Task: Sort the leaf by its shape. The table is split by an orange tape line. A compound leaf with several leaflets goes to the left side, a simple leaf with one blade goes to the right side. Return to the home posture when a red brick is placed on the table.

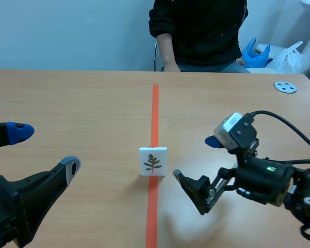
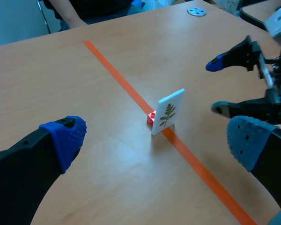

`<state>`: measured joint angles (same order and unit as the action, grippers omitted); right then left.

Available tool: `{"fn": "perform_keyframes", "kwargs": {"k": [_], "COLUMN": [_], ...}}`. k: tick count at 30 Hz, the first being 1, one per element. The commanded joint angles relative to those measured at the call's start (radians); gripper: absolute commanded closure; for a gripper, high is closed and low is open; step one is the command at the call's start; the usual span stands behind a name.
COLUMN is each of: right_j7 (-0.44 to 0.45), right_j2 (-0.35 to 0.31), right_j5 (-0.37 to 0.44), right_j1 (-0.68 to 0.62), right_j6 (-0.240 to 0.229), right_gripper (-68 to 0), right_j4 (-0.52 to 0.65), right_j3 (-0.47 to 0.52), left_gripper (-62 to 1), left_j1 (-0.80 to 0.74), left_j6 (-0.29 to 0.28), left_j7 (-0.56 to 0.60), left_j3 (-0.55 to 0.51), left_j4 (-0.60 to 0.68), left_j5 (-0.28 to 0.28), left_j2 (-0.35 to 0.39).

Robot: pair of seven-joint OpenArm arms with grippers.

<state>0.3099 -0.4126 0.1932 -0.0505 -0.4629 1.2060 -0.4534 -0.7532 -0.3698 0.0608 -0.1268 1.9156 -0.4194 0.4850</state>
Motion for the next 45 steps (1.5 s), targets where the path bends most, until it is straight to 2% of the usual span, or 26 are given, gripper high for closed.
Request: {"fn": "perform_keyframes", "kwargs": {"k": [1, 8, 14, 21, 26, 32, 37, 39, 43, 45], "right_j7": [0.016, 0.037, 0.038, 0.047, 0.048, 0.048, 0.049, 0.049, 0.089, 0.114], "right_j2": [0.031, 0.150, 0.192, 0.191, 0.190, 0.188, 0.185, 0.181, 0.165, 0.148], "right_j5": [-0.006, -0.083, -0.105, -0.127, -0.140, -0.142, -0.142, -0.142, -0.141, -0.141], "right_j1": [0.051, 0.184, 0.212, 0.211, 0.211, 0.211, 0.211, 0.211, 0.211, 0.208], "right_j6": [0.008, 0.083, 0.099, 0.127, 0.127, 0.127, 0.126, 0.126, 0.126, 0.111], "right_gripper": [-67.1, -67.1, -65.2, -44.9, -32.6, -22.0, -3.9, -1.5, -1.5, -1.5], "right_j4": [-0.016, -0.183, -0.247, -0.251, -0.251, -0.251, -0.251, -0.251, -0.245, -0.227], "right_j3": [-0.018, -0.143, -0.200, -0.238, -0.242, -0.242, -0.242, -0.242, -0.242, -0.241], "left_gripper": [-62.3, -62.3, -62.3, -62.3, -62.3, -62.3, -62.3, -62.3, -62.3, -62.3], "left_j1": [0.001, 0.001, 0.001, 0.001, 0.001, 0.001, 0.001, 0.000, 0.000, 0.000], "left_j6": [-0.002, -0.002, -0.002, -0.002, -0.002, -0.002, -0.002, -0.002, -0.002, -0.002], "left_j7": [0.018, 0.018, 0.018, 0.018, 0.018, 0.018, 0.018, 0.018, 0.018, 0.018], "left_j3": [0.005, 0.005, 0.005, 0.005, 0.005, 0.005, 0.005, 0.005, 0.005, 0.005], "left_j4": [0.010, 0.010, 0.010, 0.010, 0.010, 0.010, 0.010, 0.010, 0.010, 0.010], "left_j5": [-0.006, -0.006, -0.006, -0.006, -0.006, -0.006, -0.006, -0.006, -0.006, -0.006], "left_j2": [0.000, 0.000, 0.000, 0.000, 0.000, 0.000, 0.000, 0.000, 0.000, 0.000]}}
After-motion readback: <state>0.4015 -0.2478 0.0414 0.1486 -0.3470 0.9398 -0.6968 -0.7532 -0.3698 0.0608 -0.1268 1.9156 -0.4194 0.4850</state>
